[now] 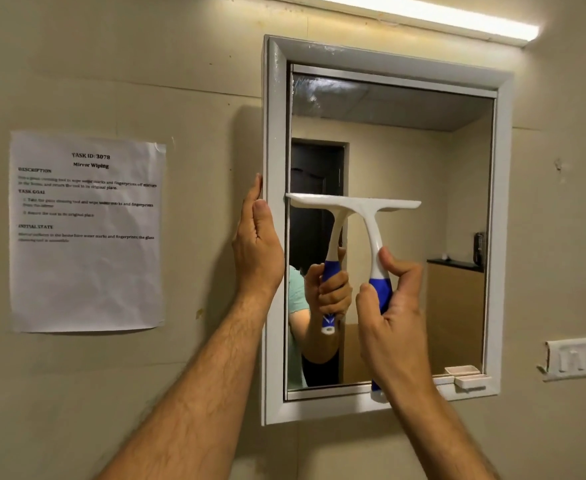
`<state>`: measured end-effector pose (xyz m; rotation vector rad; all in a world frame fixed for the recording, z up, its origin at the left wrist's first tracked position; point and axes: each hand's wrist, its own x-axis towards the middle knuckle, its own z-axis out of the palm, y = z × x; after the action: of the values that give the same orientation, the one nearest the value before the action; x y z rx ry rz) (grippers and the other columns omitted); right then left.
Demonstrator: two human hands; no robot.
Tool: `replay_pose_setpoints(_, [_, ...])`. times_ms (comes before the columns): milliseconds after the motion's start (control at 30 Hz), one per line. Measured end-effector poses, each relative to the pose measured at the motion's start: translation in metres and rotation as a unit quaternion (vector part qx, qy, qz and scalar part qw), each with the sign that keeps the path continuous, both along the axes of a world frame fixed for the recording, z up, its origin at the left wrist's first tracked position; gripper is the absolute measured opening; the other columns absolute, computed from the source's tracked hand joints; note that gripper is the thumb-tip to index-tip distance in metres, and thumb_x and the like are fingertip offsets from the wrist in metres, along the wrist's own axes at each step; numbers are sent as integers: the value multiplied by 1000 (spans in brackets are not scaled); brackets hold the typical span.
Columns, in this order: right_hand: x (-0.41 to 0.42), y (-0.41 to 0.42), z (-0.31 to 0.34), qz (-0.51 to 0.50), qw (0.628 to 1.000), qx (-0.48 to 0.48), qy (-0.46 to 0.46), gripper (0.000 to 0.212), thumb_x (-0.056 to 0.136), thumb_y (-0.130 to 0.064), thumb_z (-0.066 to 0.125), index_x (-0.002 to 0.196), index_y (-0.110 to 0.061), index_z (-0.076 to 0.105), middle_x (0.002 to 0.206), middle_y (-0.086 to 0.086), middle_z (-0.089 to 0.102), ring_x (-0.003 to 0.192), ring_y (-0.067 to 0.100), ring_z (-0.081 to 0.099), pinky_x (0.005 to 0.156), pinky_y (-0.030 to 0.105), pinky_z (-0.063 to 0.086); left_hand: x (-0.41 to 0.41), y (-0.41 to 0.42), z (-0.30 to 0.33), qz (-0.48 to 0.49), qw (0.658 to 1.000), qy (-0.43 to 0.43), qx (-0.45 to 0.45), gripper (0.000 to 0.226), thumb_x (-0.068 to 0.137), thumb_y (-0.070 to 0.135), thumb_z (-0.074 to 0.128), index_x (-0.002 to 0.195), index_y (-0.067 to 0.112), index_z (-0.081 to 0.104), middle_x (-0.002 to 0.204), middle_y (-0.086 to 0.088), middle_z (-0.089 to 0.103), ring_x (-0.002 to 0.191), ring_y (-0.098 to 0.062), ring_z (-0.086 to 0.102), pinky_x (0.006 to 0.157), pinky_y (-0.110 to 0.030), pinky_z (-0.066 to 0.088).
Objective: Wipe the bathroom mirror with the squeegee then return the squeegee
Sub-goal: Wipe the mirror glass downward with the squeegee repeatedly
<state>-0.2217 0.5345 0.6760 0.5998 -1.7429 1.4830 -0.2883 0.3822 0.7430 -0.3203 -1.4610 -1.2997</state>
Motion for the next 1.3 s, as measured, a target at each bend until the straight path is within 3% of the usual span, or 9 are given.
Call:
replay_pose_setpoints(200, [7, 2, -45, -3, 999, 10, -31, 40, 96, -18, 51, 111, -51, 34, 74, 2, 59, 59, 5, 63, 49, 17, 51, 3, 1, -29, 0, 1000, -13, 2, 42, 107, 32, 24, 148, 32, 32, 152, 15, 36, 134, 5, 32, 90, 10, 24])
replay_pose_setpoints(400, [16, 4, -79, -21, 999, 8, -44, 40, 90, -23, 50, 107, -56, 36, 65, -1, 56, 53, 11, 56, 45, 28, 47, 6, 1, -48, -4, 1000, -13, -2, 42, 107, 28, 25, 149, 27, 33, 152, 10, 38, 137, -3, 35, 97, 2, 29])
replay_pose_setpoints(667, [28, 13, -117, -15, 995, 27, -92, 43, 95, -17, 50, 109, -55, 36, 55, 1, 50, 42, 8, 50, 39, 19, 40, 4, 1, -52, -3, 1000, 7, 6, 43, 106, 25, 27, 146, 17, 40, 147, 2, 46, 121, 4, 47, 87, 4, 35])
replay_pose_setpoints(867, [36, 20, -142, -22, 991, 48, -123, 48, 95, -13, 51, 111, -55, 34, 56, 5, 49, 45, 9, 51, 40, 20, 43, 3, 3, -53, 2, 1000, 14, 20, 42, 107, 23, 27, 146, 17, 39, 150, 2, 43, 135, -6, 40, 99, -2, 33])
replay_pose_setpoints(1000, [39, 22, -156, -30, 986, 60, -151, 51, 95, -17, 51, 109, -62, 31, 60, 6, 52, 46, 10, 51, 42, 24, 47, 2, 6, -57, 15, 1000, -1, -15, 46, 105, 33, 33, 150, 22, 32, 153, 4, 38, 136, -7, 39, 96, 2, 30])
replay_pose_setpoints(1067, [42, 23, -161, -26, 984, 62, -164, 47, 96, -16, 50, 112, -56, 32, 60, 5, 52, 46, 9, 51, 41, 22, 46, 2, 4, -61, 34, 999, -3, -32, 49, 104, 36, 36, 151, 23, 30, 152, 4, 39, 135, -9, 42, 99, -2, 35])
replay_pose_setpoints(1200, [50, 24, -170, -26, 982, 70, -176, 41, 95, -14, 50, 119, -43, 34, 58, 5, 51, 46, 6, 51, 41, 20, 43, 1, 4, -71, 66, 997, -6, -39, 49, 104, 37, 36, 151, 26, 29, 152, 7, 39, 136, -8, 41, 112, -26, 36])
replay_pose_setpoints(1300, [51, 26, -173, -19, 980, 72, -184, 41, 96, -14, 50, 121, -42, 33, 59, 3, 50, 47, 7, 52, 42, 22, 45, 3, 6, -79, 63, 997, -20, -39, 49, 104, 39, 36, 151, 29, 27, 151, 8, 41, 133, -6, 44, 107, -16, 38])
